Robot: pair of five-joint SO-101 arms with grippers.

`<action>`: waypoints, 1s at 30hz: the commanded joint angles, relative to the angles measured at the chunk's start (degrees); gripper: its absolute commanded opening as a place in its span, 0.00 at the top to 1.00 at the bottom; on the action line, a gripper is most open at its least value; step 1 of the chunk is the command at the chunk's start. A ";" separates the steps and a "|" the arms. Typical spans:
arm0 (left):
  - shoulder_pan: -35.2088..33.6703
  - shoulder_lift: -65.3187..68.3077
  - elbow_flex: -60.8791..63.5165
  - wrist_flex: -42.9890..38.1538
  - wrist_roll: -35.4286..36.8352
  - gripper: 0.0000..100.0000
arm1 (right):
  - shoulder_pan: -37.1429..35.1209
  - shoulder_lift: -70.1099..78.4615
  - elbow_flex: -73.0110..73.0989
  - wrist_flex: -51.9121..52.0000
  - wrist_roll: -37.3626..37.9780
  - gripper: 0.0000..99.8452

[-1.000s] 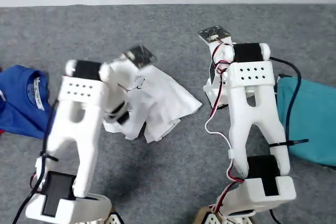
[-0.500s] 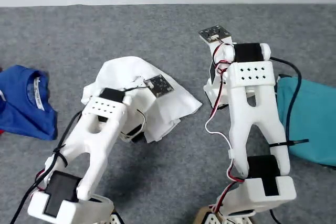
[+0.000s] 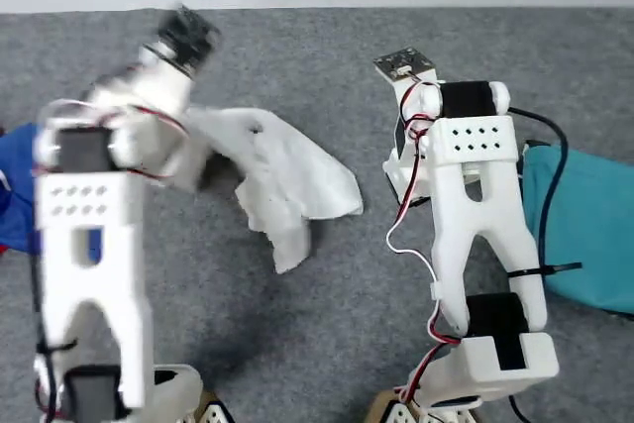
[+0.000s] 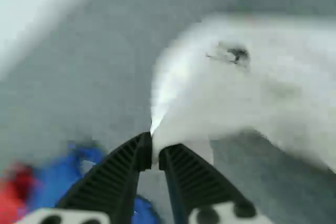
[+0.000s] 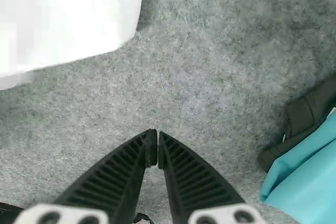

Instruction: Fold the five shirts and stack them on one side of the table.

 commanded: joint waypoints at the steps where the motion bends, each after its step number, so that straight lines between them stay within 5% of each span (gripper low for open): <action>1: -2.11 -5.10 -14.81 0.44 0.70 1.00 | -0.48 -3.47 -0.70 2.33 -0.26 0.99; 9: -11.96 -5.27 -25.19 3.34 0.70 1.00 | -1.54 -3.47 -0.70 2.33 -0.26 0.99; 20: -24.09 -5.54 5.93 -0.44 -4.48 1.00 | -11.65 -2.95 -0.70 2.15 -0.26 0.99; 24: -23.65 -5.45 8.40 -1.93 -4.40 1.00 | -11.56 -2.95 -0.62 2.24 -0.26 0.99; 30: -13.89 -5.27 0.31 -2.02 -4.31 1.00 | -6.29 -3.47 -0.62 2.33 -0.26 0.99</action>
